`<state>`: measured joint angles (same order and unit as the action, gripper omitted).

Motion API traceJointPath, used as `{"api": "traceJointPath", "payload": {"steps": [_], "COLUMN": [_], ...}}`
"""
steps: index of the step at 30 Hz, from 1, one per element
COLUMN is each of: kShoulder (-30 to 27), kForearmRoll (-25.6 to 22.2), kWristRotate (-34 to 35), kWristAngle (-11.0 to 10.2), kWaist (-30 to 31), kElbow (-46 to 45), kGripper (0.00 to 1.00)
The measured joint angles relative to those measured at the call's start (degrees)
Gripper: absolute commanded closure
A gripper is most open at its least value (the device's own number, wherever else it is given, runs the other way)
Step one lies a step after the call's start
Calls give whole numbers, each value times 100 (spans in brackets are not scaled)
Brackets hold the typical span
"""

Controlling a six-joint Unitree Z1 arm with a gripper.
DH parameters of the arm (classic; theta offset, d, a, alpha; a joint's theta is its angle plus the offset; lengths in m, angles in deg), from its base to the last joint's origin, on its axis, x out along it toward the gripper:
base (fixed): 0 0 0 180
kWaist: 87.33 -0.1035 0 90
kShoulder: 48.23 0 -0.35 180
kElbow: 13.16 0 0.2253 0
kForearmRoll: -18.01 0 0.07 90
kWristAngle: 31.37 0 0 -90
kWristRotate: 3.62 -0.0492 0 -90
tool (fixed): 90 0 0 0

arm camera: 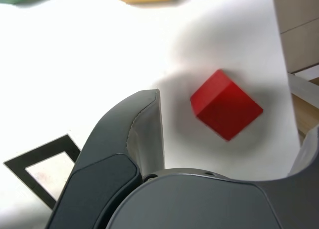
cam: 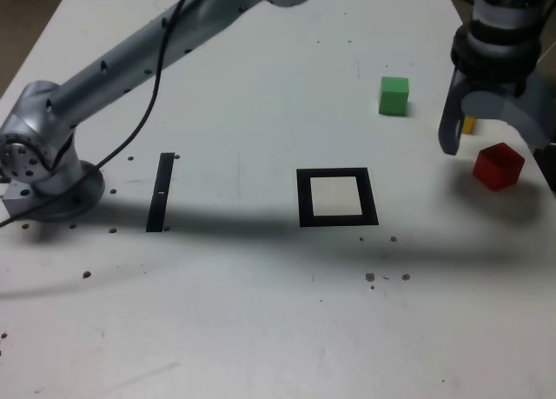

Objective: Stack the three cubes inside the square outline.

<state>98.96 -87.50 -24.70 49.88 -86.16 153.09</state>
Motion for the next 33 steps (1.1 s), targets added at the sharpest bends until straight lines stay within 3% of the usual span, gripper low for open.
{"api": "traceJointPath", "payload": {"steps": [10, 25, 33], "kShoulder": [85, 146, 194], "kForearmRoll": [0, 70, 67], "kWristRotate": [-326, -2898, -3172], "kWristAngle": [-5, -38, -189], "kWaist": [-48, -49, -49], "kElbow": [104, 269, 348], "kGripper": [1, 1, 1]}}
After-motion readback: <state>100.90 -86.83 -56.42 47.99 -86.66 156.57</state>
